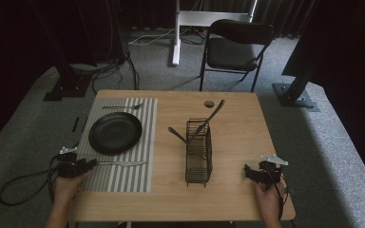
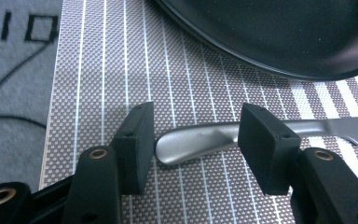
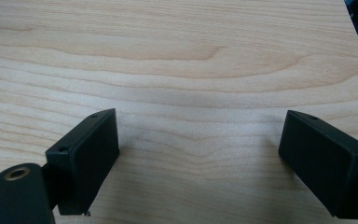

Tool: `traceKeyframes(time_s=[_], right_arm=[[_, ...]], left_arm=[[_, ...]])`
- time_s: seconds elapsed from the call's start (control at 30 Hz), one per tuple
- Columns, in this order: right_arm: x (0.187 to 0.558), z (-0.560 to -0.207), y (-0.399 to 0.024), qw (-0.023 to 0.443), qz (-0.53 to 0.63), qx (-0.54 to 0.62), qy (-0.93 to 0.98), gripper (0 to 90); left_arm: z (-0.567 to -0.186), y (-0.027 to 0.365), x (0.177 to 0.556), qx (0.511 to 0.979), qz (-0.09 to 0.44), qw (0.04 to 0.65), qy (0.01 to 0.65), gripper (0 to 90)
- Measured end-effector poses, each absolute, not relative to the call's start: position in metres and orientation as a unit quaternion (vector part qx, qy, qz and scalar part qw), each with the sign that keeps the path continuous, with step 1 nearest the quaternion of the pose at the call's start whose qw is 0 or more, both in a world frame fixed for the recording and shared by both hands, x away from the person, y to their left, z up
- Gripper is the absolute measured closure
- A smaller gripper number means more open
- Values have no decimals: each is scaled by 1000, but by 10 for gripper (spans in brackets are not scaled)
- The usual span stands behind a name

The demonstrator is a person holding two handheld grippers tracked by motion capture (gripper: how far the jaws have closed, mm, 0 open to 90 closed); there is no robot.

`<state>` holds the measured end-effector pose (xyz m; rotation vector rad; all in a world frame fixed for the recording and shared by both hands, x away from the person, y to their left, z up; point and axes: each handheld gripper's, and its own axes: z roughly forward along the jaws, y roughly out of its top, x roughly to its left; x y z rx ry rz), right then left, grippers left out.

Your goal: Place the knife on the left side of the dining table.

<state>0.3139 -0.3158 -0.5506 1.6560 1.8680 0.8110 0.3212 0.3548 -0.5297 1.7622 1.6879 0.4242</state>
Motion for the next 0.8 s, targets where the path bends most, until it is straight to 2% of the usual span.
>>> traceKeyframes(time_s=[0.43, 0.8], right_arm=[[314, -551, -316, 256, 299, 610, 688, 112], [314, -551, -316, 256, 299, 610, 688, 112]], left_arm=[[-529, 352, 299, 666, 173, 337, 643, 424], [-526, 334, 276, 687, 185, 364, 601, 396]])
